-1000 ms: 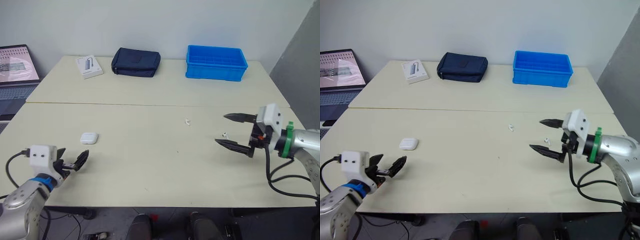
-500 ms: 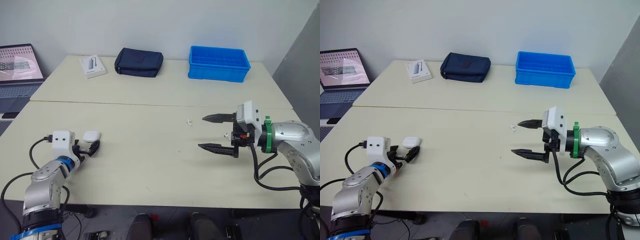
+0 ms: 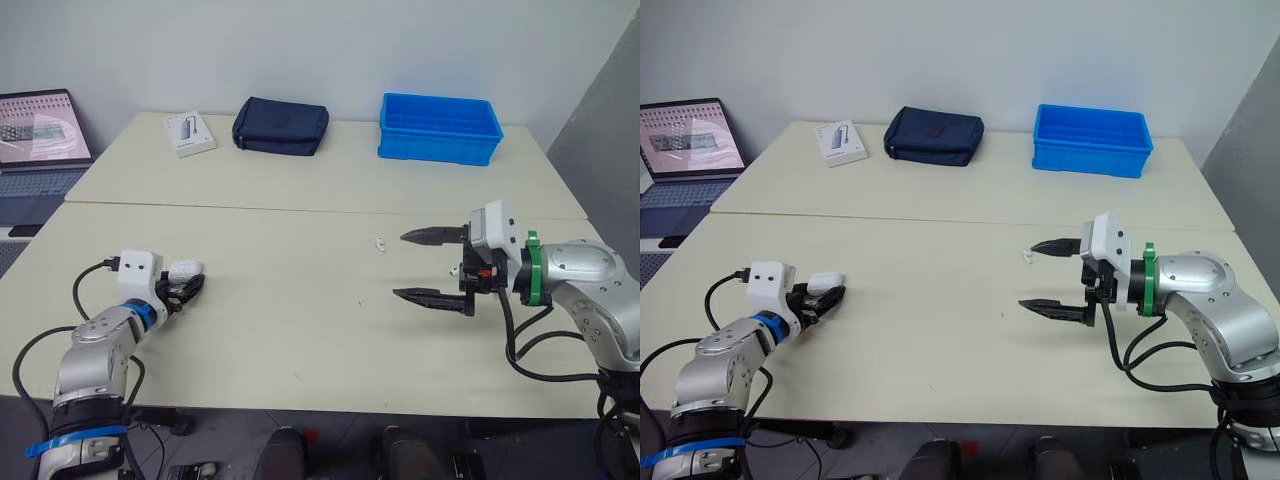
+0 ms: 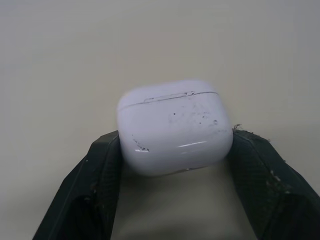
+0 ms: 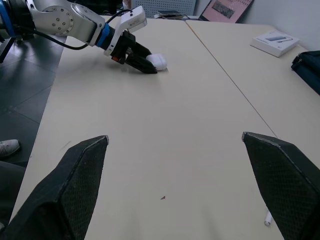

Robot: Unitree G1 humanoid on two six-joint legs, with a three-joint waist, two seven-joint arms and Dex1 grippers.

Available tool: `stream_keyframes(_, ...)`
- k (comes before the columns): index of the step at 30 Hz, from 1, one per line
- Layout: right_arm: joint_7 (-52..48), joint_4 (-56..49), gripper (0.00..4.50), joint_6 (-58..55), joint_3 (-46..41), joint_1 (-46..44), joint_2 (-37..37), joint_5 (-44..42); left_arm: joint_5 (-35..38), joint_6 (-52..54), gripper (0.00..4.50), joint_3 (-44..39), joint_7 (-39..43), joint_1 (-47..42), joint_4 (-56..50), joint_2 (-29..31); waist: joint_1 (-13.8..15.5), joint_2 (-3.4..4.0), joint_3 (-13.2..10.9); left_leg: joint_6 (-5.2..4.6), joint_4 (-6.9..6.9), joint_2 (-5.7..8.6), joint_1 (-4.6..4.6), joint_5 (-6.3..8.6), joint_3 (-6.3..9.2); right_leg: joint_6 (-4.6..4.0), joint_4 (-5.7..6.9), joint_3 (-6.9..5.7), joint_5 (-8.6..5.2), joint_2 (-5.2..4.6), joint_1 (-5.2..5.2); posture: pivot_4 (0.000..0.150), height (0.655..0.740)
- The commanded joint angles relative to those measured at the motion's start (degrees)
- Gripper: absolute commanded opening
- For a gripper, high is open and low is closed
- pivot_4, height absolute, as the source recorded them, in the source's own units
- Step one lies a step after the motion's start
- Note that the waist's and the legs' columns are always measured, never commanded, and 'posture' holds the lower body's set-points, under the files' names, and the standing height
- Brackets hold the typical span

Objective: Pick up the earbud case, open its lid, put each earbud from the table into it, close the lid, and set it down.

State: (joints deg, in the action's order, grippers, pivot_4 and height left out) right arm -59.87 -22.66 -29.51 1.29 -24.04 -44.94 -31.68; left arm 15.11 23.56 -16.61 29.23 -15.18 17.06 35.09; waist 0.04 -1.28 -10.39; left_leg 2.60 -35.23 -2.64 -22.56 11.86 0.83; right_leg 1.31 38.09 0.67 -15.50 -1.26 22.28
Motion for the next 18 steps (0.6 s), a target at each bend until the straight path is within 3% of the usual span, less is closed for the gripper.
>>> stream_keyframes(1,0.2,-2.9,4.50,0.2,-1.8,0.3,-0.6,-0.8,-2.7,-1.0,2.75,2.1,0.3,0.3,4.7,0.9,0.0,0.04,0.0,0.00,0.00,0.00,0.02,0.00,-0.01,-0.01,0.01,0.01,0.00,0.00,0.00,0.150,0.7376)
stream_keyframes(5,1.1,-4.2,4.50,-0.8,-2.9,1.8,-1.5,-1.1,-3.6,-4.9,2.75,4.7,4.6,1.1,5.1,2.3,-0.1,0.07,0.0,0.00,0.00,-0.02,0.10,0.00,-0.04,-0.05,0.03,0.04,0.03,0.01,-0.02,0.150,0.7376)
stream_keyframes(12,3.8,-7.4,4.50,-5.4,-4.6,4.0,-2.2,-3.7,-1.6,-11.8,2.75,10.4,16.9,5.5,-4.8,1.5,0.2,0.07,0.0,0.01,0.03,0.05,-0.08,0.01,-0.21,-0.03,-0.18,0.16,0.03,-0.12,0.03,0.150,0.7376)
stream_keyframes(18,10.5,-9.5,4.50,-13.5,-3.4,4.1,-0.5,-6.0,5.1,-13.9,2.75,13.2,24.1,7.4,-16.6,-3.4,0.4,-0.09,0.0,0.01,0.00,0.06,-0.25,0.01,-0.20,0.09,-0.33,0.16,0.07,-0.14,0.09,0.150,0.7376)
